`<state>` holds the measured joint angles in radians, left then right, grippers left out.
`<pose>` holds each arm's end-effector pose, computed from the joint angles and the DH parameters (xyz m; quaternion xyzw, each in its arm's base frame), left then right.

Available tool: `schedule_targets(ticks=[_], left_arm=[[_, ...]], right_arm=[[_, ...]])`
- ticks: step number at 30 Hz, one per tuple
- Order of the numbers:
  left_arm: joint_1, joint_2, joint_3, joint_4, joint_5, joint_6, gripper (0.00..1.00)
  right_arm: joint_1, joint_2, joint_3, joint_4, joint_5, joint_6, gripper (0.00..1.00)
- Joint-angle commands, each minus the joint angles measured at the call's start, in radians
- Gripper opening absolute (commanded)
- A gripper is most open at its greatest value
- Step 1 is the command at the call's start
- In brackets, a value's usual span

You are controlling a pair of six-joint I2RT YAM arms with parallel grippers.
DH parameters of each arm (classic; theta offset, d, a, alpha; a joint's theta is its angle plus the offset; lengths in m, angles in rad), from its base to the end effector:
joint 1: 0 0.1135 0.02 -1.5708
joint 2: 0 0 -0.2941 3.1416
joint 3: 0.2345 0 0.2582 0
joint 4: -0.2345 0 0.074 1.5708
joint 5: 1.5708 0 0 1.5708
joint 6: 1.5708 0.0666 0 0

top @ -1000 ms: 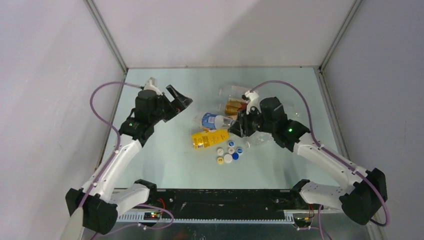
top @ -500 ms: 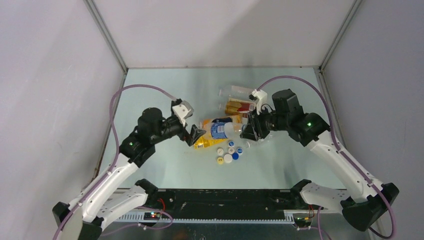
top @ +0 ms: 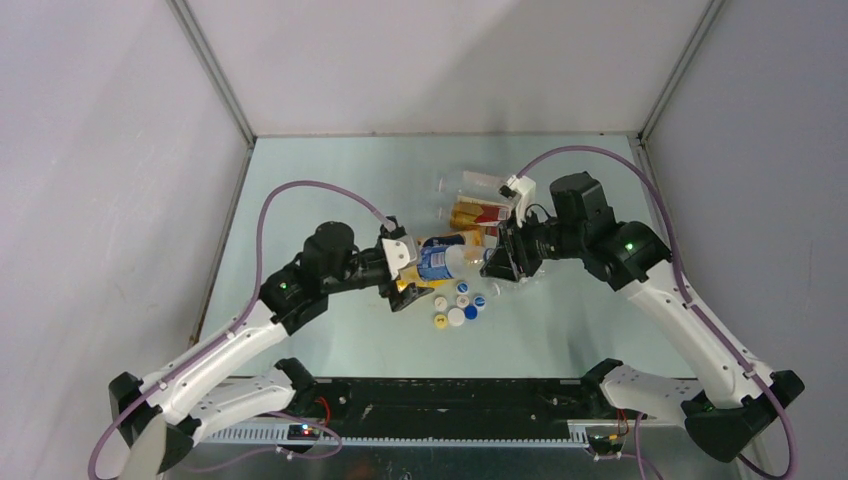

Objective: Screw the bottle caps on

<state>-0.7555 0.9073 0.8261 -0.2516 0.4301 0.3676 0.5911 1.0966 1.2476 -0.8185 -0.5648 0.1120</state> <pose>0.1420 -0.1719 0.3407 0.5285 0.6076 -0.2798 0.5227 0.1688 0.1562 0.3916 -0.3232 0.8106 0.3797 0.3072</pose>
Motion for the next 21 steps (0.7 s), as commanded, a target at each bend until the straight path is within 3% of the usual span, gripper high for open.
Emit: schedule_targets(ticks=[1, 10, 21], left_arm=[[-0.032, -0.007, -0.012, 0.080, -0.015, 0.045, 1.00], [-0.051, 0.016, -0.028, 0.129, -0.051, 0.072, 1.00], [-0.074, 0.036, -0.028, 0.088, -0.013, 0.080, 0.87]], right_arm=[[0.016, -0.005, 0.062, -0.002, -0.038, 0.000, 0.00], [0.057, 0.009, 0.084, -0.005, -0.053, 0.008, 0.00], [0.084, 0.017, 0.092, 0.020, -0.057, 0.030, 0.00]])
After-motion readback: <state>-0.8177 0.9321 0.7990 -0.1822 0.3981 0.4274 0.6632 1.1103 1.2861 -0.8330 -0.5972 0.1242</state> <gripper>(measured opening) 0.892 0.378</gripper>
